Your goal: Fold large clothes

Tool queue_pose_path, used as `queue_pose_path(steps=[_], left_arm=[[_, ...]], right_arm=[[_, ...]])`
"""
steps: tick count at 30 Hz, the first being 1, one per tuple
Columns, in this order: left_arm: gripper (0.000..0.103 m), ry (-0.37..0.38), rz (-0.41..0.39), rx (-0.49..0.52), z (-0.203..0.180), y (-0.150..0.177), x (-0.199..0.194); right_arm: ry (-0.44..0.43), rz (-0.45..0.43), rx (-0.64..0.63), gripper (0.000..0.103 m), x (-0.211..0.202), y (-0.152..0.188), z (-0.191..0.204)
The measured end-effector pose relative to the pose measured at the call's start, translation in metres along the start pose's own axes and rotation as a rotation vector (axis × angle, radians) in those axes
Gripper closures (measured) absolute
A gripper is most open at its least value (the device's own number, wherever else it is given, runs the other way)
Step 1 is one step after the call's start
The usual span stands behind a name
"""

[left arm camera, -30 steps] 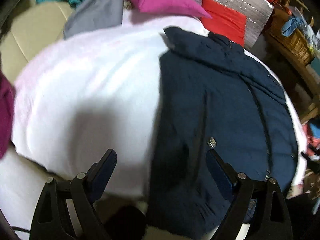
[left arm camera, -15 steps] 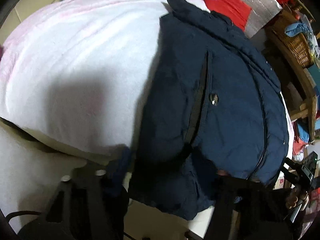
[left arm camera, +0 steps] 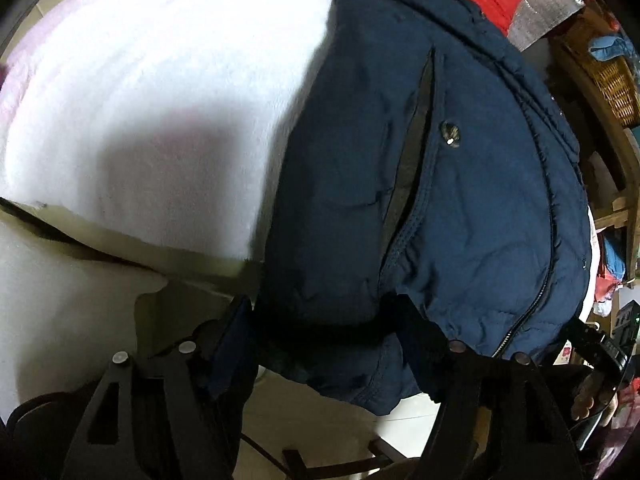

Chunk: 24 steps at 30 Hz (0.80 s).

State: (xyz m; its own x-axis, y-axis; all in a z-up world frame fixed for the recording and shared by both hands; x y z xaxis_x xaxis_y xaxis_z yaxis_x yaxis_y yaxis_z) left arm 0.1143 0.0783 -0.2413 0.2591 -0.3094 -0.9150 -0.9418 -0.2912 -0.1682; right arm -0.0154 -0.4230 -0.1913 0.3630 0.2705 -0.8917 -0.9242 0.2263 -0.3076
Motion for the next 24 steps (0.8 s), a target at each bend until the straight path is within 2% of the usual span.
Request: queue_pose_path(steps=[4,6,7,8,9,13,15,16,17,18,19,21,22,23,24], left_arm=[[0.031,0.049,0.008,0.029,-0.006,0.003,0.001],[0.034,0.080,0.009,0.043,-0.009,0.005,0.000],[0.049,0.091,0.009,0.054,-0.012,0.006,-0.001],[0.058,0.097,0.008,0.062,-0.015,0.008,-0.001],[0.060,0.106,0.006,0.067,-0.014,0.009,-0.003],[0.061,0.113,0.007,0.069,-0.022,0.010,-0.001],[0.054,0.125,0.023,0.061,-0.019,0.004,0.003],[0.048,0.142,0.030,0.055,-0.022,0.004,0.004],[0.048,0.151,0.032,0.053,-0.018,0.006,0.001],[0.048,0.154,0.030,0.053,-0.018,0.005,0.001],[0.049,0.156,0.030,0.056,-0.019,0.006,0.002],[0.052,0.162,0.023,0.063,-0.023,0.004,0.003],[0.061,0.164,0.019,0.071,-0.024,0.003,0.002],[0.068,0.164,0.012,0.084,-0.025,0.003,0.001],[0.070,0.170,0.009,0.090,-0.026,0.003,0.000]], right_arm=[[0.008,0.025,-0.021,0.034,0.010,0.000,0.003],[-0.014,0.024,-0.011,0.043,0.011,0.001,0.000],[-0.039,0.024,-0.016,0.059,0.010,0.001,0.001],[-0.056,0.025,-0.027,0.080,0.009,0.002,0.003],[-0.061,0.020,-0.054,0.086,0.006,0.003,0.009],[-0.053,-0.004,-0.124,0.084,0.002,0.006,0.022],[-0.045,0.025,-0.102,0.082,0.011,0.002,0.020],[-0.049,0.033,-0.082,0.076,0.013,0.001,0.018],[-0.052,0.045,-0.063,0.060,0.015,-0.002,0.016],[-0.054,0.056,-0.057,0.049,0.019,-0.004,0.020],[-0.059,0.067,-0.062,0.044,0.023,-0.004,0.021],[-0.048,0.084,-0.116,0.061,0.031,-0.004,0.028],[-0.041,0.089,-0.143,0.077,0.033,-0.003,0.032],[-0.036,0.089,-0.163,0.082,0.032,-0.003,0.036],[-0.022,0.083,-0.186,0.084,0.030,-0.004,0.040]])
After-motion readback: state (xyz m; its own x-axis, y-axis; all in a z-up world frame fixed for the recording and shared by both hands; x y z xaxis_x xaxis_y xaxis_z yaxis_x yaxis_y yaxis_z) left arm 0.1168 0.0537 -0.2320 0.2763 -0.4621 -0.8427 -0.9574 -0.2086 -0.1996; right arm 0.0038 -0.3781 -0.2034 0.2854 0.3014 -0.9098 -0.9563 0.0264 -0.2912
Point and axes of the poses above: each gripper's, at about its wrist camera, not at the fingertips, and x roughly the way its jaws point, z to its left, y to its underside, the point moved 3 cm from there along x, roughly the way its jaws point, and after that the axes turned 11 degrees about -x, right-handed, at the moved point
